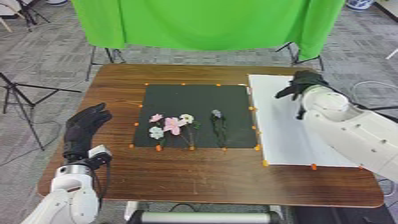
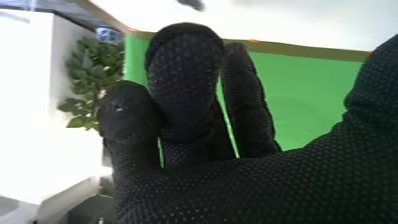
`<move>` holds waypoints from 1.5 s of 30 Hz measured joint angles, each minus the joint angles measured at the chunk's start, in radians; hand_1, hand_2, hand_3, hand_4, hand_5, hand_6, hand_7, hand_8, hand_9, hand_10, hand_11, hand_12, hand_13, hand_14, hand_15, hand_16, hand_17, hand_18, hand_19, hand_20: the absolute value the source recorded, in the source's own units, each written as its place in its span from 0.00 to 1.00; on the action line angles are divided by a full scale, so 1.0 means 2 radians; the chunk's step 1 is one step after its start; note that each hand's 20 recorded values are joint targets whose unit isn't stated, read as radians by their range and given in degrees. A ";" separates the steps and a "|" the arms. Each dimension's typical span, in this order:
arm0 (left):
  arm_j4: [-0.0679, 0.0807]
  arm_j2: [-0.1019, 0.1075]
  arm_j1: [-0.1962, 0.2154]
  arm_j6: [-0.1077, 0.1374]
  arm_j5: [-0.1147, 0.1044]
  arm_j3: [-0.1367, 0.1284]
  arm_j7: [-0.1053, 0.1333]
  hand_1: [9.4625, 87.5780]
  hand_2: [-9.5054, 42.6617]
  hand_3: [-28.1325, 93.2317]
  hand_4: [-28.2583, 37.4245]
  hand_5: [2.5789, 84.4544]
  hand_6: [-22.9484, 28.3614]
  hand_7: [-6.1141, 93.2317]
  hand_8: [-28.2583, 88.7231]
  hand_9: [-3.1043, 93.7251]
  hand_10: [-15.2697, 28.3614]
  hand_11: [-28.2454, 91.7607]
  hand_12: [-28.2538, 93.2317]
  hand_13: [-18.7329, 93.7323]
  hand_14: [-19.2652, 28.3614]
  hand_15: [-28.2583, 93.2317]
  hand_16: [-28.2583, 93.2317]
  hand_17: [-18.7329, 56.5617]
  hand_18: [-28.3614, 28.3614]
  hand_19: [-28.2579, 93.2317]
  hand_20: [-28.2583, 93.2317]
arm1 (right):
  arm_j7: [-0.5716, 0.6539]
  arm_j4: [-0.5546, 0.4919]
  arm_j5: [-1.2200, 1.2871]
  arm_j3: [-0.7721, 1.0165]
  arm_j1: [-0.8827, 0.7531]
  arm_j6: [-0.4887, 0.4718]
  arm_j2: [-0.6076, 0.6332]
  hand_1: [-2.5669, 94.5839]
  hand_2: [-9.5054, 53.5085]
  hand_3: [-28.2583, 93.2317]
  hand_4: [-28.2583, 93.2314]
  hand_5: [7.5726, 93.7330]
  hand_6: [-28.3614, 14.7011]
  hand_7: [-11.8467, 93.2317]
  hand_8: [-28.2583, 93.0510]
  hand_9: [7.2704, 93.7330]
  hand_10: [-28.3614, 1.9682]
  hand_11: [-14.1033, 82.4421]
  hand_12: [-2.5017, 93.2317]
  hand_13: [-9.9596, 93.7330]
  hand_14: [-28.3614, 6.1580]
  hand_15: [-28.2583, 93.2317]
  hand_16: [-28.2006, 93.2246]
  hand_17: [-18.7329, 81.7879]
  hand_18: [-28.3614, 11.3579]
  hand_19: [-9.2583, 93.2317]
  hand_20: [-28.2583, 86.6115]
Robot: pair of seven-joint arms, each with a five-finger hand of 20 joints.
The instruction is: Arrange flowers
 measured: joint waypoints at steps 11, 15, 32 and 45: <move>0.000 -0.001 0.002 0.000 0.000 0.000 0.000 0.37 0.32 0.79 0.15 0.64 0.49 0.27 0.16 0.59 0.67 0.45 0.32 0.56 0.76 0.46 0.20 0.41 0.73 0.39 0.39 | 0.008 0.023 0.013 0.040 -0.036 -0.008 0.004 0.42 0.00 0.78 0.08 0.59 0.66 0.25 0.17 0.75 0.49 0.28 0.21 0.96 0.69 0.69 0.46 0.76 0.29 1.00 0.65; 0.000 -0.002 0.002 0.000 0.000 -0.001 0.000 0.37 0.32 0.79 0.15 0.64 0.49 0.27 0.16 0.59 0.68 0.45 0.32 0.56 0.76 0.46 0.20 0.41 0.73 0.39 0.39 | -0.007 0.023 0.015 0.052 -0.042 -0.035 0.004 0.54 0.01 0.76 0.06 0.68 0.66 0.27 0.24 0.85 0.55 0.29 0.22 0.98 0.73 0.70 0.46 0.79 0.33 1.00 0.67; 0.000 -0.002 0.005 -0.001 0.000 -0.004 -0.001 0.37 0.32 0.79 0.15 0.64 0.49 0.27 0.16 0.59 0.68 0.45 0.32 0.56 0.76 0.46 0.20 0.41 0.73 0.39 0.39 | -0.066 -0.087 0.010 0.059 -0.114 0.113 0.048 0.64 0.05 0.73 0.07 0.81 0.65 0.29 0.29 0.93 0.59 0.24 0.30 1.00 0.77 0.70 0.47 0.82 0.35 1.00 0.69; 0.001 -0.001 -0.001 -0.006 0.002 -0.003 -0.006 0.37 0.32 0.79 0.15 0.64 0.49 0.27 0.16 0.59 0.68 0.45 0.32 0.56 0.76 0.46 0.21 0.41 0.73 0.39 0.39 | -0.095 -0.190 -0.011 0.013 -0.101 0.084 0.039 0.64 0.04 0.73 0.08 0.81 0.66 0.29 0.29 0.93 0.58 0.24 0.30 1.00 0.77 0.70 0.48 0.82 0.36 1.00 0.69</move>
